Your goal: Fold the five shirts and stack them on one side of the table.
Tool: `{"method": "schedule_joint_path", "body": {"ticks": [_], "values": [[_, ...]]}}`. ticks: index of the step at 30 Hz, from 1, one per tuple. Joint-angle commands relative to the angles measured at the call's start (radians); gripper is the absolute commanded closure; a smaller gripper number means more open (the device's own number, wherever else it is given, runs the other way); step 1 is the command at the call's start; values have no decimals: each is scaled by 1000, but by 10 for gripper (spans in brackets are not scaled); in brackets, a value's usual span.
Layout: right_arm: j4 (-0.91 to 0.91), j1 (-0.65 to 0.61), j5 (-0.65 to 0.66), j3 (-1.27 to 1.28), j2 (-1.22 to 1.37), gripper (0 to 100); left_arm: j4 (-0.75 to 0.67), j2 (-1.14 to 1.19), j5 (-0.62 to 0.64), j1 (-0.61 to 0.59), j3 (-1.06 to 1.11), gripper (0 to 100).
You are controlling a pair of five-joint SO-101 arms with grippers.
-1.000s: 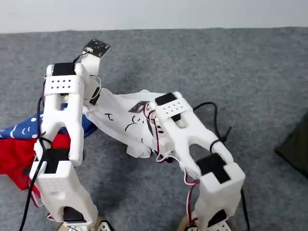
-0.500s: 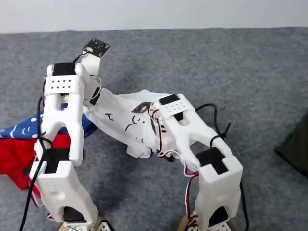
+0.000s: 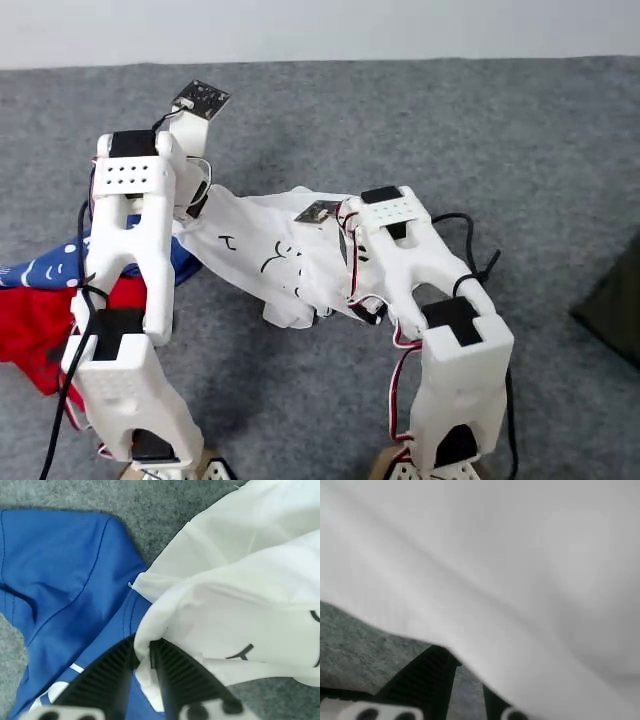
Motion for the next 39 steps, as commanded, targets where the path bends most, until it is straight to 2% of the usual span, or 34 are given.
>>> {"method": "schedule_joint_path", "body": {"ticks": [1, 11, 18, 27, 30, 39], "values": [[105, 59, 14, -110, -119, 988, -3, -35, -5, -2, -25, 998], [321, 177, 15, -502, -366, 988, 64, -270, -8, 18, -202, 998], [320, 269, 14, -677, -476, 988, 64, -448, -12, 123, -297, 998], [314, 435, 14, -961, -521, 988, 26, -594, -12, 216, -300, 998], [312, 458, 23, -1106, -519, 988, 25, -649, -12, 259, -302, 998], [317, 461, 69, -1418, -519, 988, -98, -786, -11, 338, -297, 998]]}}
